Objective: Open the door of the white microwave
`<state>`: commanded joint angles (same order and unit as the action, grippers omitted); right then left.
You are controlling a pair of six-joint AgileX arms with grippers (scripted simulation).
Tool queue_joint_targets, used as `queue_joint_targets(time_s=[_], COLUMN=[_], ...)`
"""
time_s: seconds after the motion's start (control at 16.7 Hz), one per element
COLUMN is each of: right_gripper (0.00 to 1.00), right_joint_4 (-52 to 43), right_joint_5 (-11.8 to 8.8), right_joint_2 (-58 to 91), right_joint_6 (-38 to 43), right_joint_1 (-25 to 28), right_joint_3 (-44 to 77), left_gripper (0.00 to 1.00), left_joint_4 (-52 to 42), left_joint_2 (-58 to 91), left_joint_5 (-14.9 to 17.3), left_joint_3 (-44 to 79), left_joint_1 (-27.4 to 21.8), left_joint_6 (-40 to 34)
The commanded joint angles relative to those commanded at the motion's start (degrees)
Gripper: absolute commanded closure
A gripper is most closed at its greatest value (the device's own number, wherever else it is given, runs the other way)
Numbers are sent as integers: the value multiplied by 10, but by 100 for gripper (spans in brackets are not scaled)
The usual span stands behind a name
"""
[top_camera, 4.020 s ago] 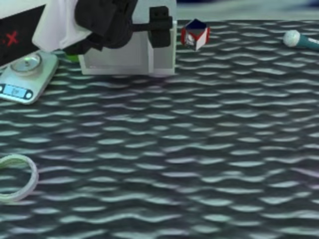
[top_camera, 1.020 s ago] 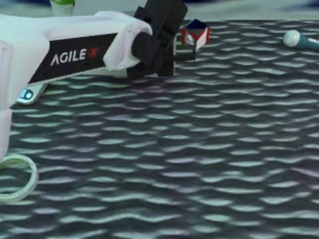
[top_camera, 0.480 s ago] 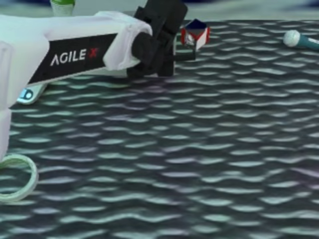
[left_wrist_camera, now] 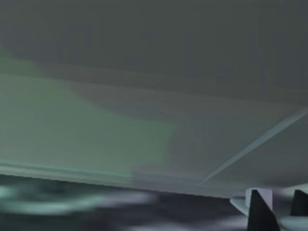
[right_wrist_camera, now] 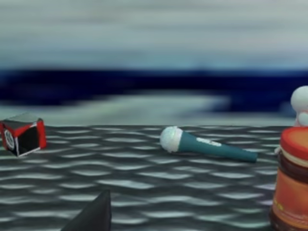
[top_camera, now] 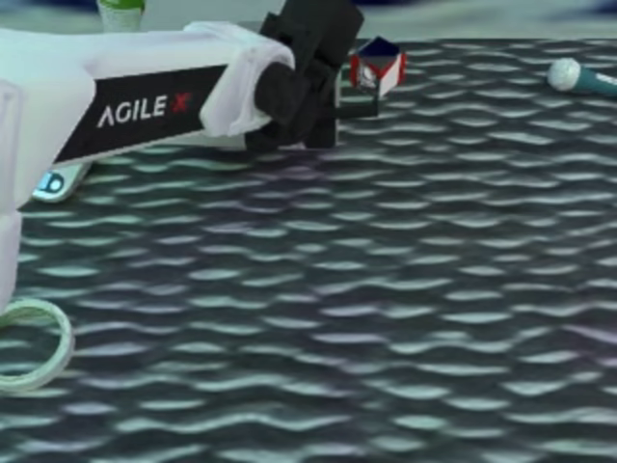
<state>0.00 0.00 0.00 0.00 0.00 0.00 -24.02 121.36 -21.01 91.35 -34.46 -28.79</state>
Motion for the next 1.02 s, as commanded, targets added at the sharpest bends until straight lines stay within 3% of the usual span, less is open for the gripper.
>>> queue_joint_targets(time_s=[1.02], right_gripper=[0], right_joint_4=[0], right_joint_5=[0], right_joint_2=[0], right_joint_6=[0], right_joint_1=[0], right_joint_3=[0], left_gripper=[100], left_joint_4=[28], left_joint_2=[-27], left_joint_5=[23], left_joint_3=[-44], left_joint_1=[4], left_joint_6=[33])
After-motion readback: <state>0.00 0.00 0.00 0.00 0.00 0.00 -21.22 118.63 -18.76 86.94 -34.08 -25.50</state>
